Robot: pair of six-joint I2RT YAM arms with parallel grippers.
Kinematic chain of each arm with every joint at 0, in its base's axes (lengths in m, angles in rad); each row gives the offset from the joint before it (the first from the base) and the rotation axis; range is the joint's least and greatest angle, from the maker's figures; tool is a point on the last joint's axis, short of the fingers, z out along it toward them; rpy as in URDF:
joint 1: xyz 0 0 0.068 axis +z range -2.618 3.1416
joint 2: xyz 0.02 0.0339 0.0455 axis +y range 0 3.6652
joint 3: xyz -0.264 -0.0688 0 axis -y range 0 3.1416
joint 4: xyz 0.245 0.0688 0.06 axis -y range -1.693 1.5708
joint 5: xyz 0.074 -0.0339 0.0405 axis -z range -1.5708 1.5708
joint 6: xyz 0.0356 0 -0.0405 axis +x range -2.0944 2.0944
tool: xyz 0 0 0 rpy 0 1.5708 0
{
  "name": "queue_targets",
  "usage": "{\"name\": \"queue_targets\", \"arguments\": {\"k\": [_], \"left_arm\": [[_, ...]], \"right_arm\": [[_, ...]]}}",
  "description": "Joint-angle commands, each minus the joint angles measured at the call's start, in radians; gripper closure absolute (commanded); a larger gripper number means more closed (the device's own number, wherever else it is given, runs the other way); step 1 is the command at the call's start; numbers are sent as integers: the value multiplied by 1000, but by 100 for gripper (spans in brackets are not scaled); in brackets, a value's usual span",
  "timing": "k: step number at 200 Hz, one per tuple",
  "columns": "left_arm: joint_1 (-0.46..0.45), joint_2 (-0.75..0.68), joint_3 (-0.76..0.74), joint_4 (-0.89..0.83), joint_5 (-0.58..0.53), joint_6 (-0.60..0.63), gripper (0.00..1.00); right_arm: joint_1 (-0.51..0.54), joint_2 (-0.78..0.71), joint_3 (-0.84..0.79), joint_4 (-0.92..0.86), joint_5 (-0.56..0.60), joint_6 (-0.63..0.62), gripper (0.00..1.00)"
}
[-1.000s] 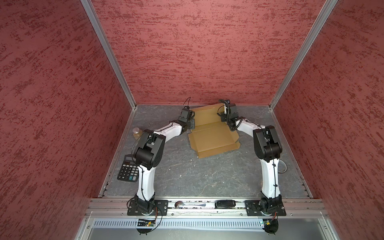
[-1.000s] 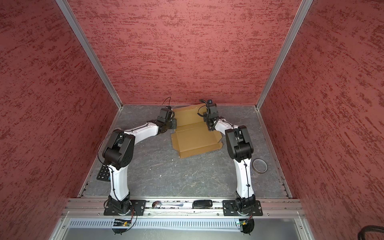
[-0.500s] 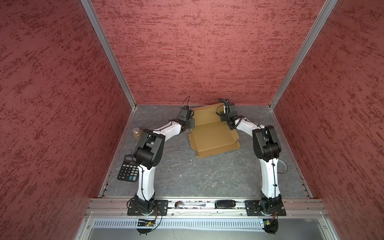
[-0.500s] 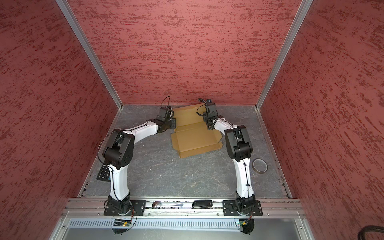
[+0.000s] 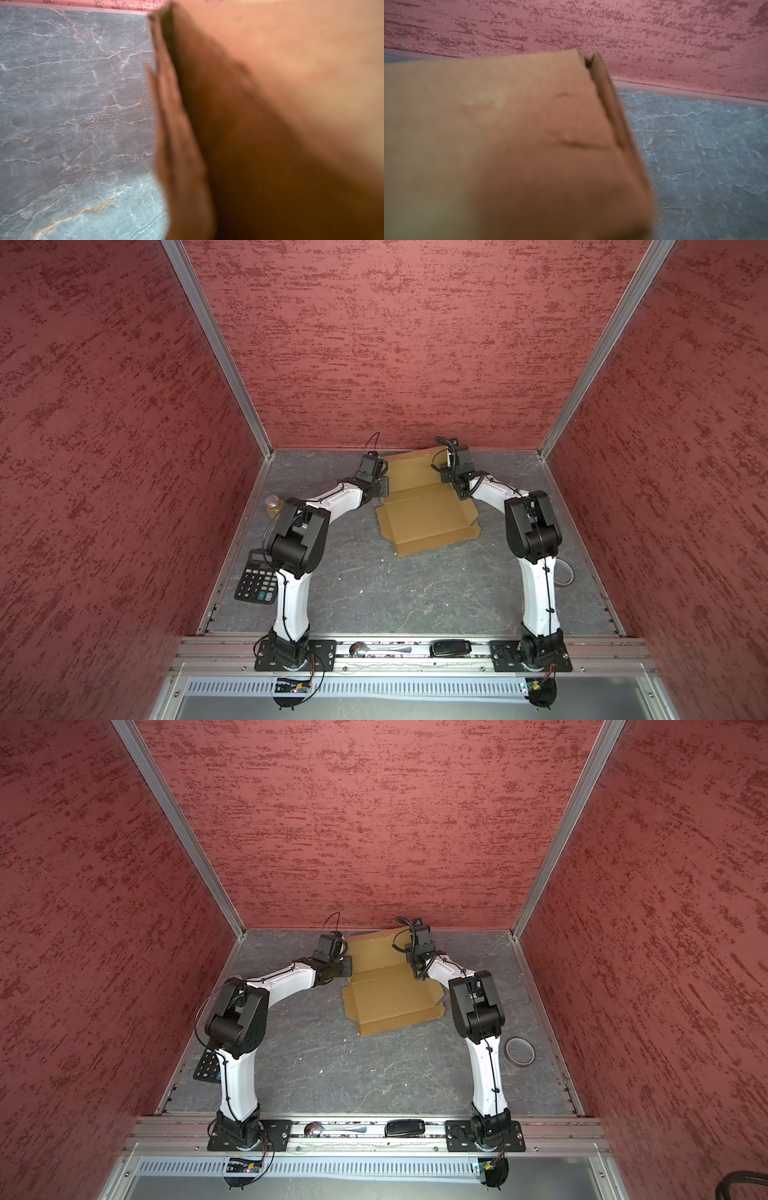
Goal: Fold the paper box
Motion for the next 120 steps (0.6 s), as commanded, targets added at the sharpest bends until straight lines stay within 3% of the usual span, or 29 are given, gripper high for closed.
{"name": "queue_targets", "arguments": {"k": [1, 53, 120], "left_arm": [[-13, 16, -18, -57, 107, 10, 93], [-6, 22, -21, -63, 116, 13, 93], [2, 36, -24, -65, 137, 10, 93]], "right_arm": [[48, 1, 8, -146, -88, 1, 99], [48, -12, -14, -128, -122, 11, 93], [48, -29, -111, 94, -133, 51, 84]]}}
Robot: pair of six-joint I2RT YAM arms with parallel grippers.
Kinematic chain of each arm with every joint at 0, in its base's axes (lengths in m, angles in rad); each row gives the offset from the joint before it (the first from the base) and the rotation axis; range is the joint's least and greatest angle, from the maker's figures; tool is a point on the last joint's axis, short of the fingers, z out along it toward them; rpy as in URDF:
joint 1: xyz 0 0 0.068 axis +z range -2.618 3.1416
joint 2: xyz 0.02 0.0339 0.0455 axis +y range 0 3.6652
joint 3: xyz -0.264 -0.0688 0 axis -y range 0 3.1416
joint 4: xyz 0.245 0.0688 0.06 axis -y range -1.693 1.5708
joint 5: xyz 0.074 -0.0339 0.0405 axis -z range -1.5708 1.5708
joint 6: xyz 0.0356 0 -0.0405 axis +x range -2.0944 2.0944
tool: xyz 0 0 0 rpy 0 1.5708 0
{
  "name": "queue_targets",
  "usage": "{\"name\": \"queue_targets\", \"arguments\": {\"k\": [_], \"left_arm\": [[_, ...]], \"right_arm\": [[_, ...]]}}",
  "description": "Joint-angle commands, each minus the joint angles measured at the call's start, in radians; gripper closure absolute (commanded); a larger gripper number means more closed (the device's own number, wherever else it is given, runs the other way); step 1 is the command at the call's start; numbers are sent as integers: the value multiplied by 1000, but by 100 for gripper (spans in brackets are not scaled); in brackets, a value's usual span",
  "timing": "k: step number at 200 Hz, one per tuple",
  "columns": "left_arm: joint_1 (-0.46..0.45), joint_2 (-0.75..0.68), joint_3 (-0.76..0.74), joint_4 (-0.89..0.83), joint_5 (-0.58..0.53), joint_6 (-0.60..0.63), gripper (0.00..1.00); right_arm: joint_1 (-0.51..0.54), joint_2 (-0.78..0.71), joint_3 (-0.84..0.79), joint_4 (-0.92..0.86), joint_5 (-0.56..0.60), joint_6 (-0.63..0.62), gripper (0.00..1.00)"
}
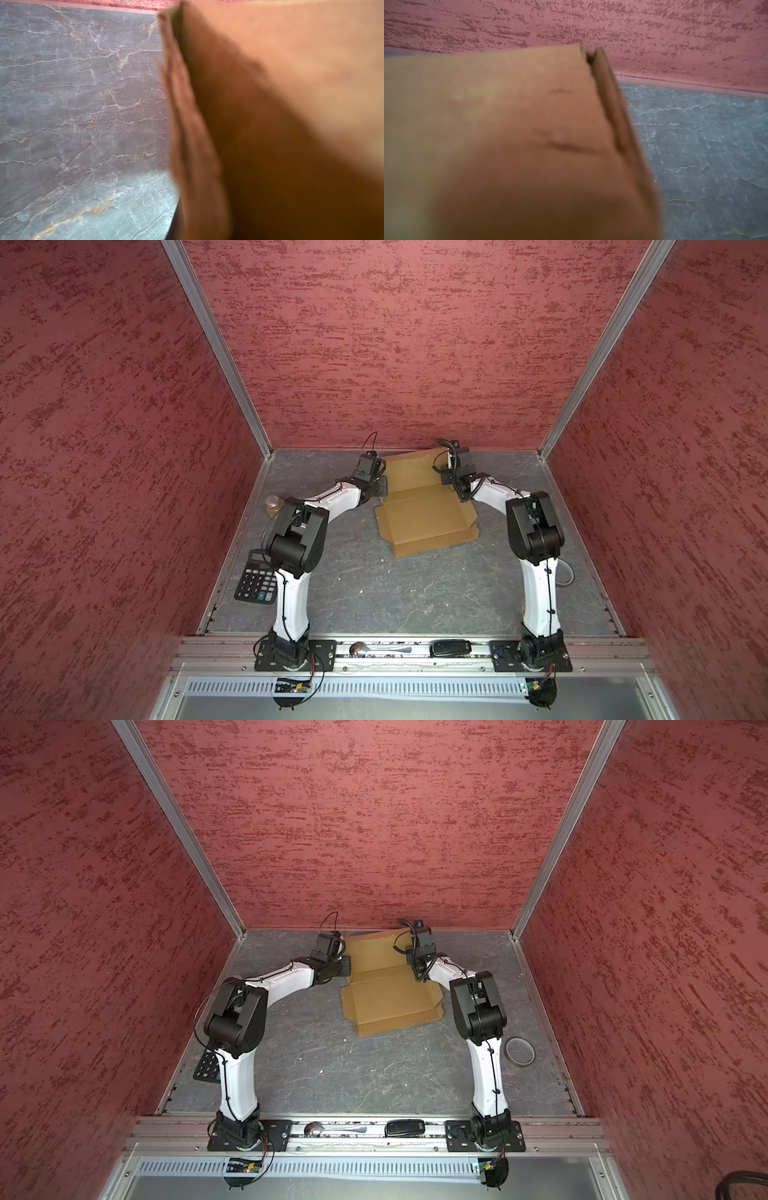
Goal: Fold the paper box
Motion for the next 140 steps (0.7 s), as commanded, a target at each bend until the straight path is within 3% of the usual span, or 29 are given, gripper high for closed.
{"name": "queue_targets", "arguments": {"k": [1, 43, 90, 140], "left_arm": [[-13, 36, -24, -66, 103, 10, 94], [-9, 41, -16, -71, 110, 10, 94], [-7, 38, -21, -72, 112, 10, 94], [-5, 32, -20, -81, 115, 6, 94]], "right_arm": [[47, -2, -48, 44, -109, 27, 84], [48, 4, -56, 96, -85, 27, 84], [48, 16, -47, 89, -76, 34, 96], [47, 7, -28, 44, -69, 25, 100]]}}
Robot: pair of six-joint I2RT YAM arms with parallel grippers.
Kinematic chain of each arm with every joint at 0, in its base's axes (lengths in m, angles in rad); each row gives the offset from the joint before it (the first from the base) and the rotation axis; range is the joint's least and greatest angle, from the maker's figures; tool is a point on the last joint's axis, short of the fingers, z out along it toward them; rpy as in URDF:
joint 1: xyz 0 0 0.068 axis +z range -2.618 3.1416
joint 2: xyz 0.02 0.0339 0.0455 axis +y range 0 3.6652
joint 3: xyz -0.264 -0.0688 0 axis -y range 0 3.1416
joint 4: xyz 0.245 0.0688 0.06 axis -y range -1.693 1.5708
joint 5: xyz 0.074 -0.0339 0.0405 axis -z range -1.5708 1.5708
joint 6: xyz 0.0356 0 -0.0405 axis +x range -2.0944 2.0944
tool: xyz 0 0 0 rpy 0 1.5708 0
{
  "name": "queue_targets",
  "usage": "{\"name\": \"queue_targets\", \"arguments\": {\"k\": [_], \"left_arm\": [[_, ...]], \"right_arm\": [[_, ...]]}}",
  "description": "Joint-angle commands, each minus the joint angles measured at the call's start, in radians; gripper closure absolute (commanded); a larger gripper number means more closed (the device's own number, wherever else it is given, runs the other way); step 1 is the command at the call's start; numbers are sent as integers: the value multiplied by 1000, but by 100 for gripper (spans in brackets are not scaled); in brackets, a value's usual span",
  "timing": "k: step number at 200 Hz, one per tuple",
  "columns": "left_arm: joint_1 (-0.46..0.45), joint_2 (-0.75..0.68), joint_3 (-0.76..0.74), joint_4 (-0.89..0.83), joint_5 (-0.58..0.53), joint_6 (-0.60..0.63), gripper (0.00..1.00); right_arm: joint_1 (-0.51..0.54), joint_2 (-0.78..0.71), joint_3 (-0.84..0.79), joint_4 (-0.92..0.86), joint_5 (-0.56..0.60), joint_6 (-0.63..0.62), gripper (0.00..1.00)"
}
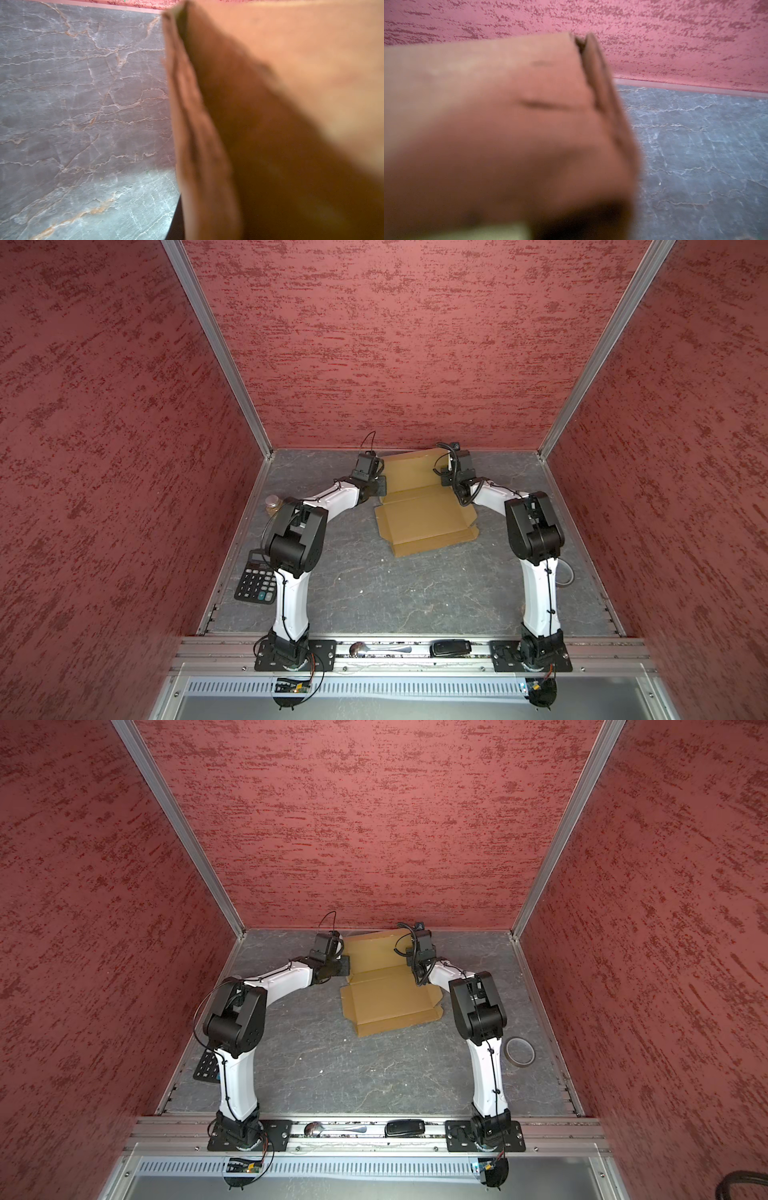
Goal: Fold the paper box
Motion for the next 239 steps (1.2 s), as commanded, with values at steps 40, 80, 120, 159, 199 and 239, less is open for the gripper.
{"name": "queue_targets", "arguments": {"k": [40, 80, 120, 159, 199, 239], "left_arm": [[-14, 27, -22, -81, 93, 1, 93], [-14, 37, -24, -74, 90, -2, 93], [-14, 40, -24, -71, 77, -6, 93], [-10, 35, -35, -63, 66, -15, 93], [-6, 27, -49, -52, 52, -21, 93], [-4, 26, -50, -56, 41, -25, 93]], "right_arm": [[47, 0, 25, -71, -58, -8, 99], [48, -5, 4, -43, -72, 6, 90], [48, -10, -2, -34, -68, 17, 83], [48, -41, -43, -5, -53, 29, 75], [47, -78, -84, 18, -43, 36, 70], [46, -98, -108, 23, -39, 38, 70]]}}
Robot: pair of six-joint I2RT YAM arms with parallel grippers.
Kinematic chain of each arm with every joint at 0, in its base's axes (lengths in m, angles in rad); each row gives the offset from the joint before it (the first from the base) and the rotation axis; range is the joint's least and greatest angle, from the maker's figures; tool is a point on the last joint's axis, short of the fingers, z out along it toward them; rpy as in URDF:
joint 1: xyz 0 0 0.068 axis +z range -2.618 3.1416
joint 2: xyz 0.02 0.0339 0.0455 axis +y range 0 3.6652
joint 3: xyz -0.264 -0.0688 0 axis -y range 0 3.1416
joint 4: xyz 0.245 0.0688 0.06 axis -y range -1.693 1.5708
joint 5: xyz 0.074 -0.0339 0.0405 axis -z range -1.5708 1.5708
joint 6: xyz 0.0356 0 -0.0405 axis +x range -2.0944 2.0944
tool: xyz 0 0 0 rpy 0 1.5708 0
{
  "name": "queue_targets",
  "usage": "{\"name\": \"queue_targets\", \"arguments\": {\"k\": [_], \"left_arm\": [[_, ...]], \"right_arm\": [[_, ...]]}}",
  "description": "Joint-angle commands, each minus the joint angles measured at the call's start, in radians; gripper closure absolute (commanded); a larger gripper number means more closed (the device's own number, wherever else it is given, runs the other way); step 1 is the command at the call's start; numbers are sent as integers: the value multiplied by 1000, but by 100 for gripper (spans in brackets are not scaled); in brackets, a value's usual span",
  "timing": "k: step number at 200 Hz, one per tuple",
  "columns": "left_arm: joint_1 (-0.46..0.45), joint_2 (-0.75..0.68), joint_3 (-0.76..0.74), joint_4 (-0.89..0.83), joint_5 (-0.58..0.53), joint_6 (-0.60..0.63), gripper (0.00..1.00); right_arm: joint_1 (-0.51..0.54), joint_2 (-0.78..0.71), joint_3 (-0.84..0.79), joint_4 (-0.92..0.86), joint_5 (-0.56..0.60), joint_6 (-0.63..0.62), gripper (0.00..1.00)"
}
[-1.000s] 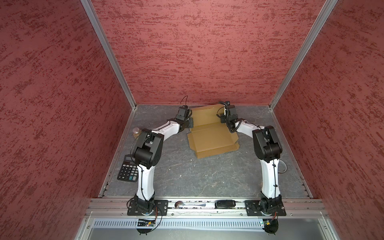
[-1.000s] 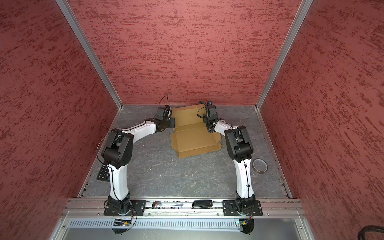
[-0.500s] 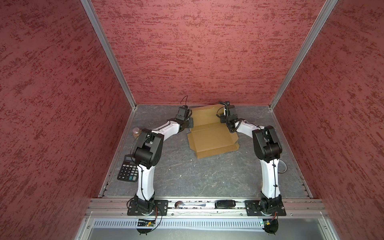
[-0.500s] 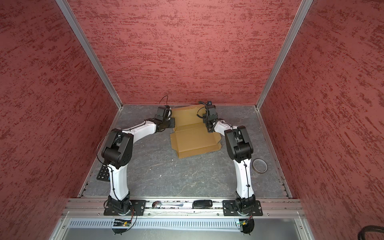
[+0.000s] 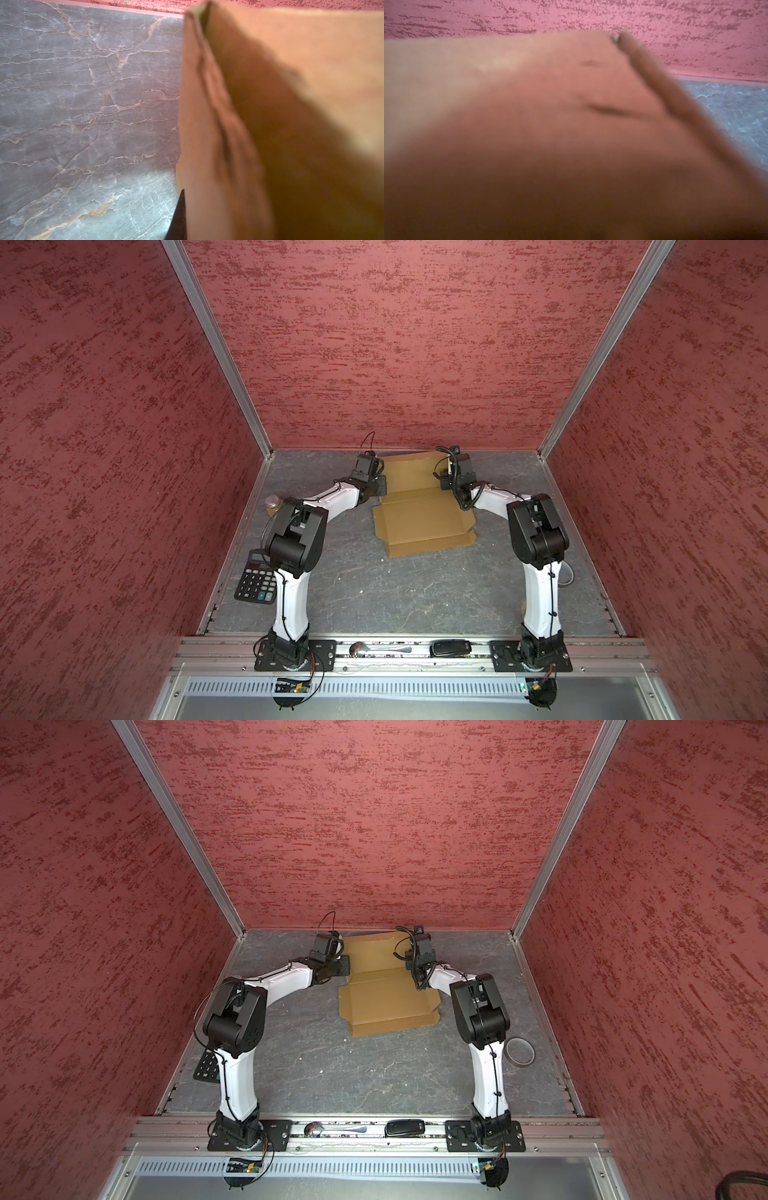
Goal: Fold the paper box
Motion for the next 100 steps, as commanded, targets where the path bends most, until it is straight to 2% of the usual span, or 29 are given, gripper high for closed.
{"name": "queue_targets", "arguments": {"k": [1, 60, 100], "left_arm": [[-5, 26, -38, -79, 43, -9, 93], [-2, 18, -49, -81, 9, -26, 93], [3, 11, -53, -82, 3, -27, 93]], "right_arm": [[30, -41, -23, 8, -38, 16, 70], [25, -72, -97, 71, -14, 19, 70], [10, -106, -168, 151, -42, 38, 64]]}}
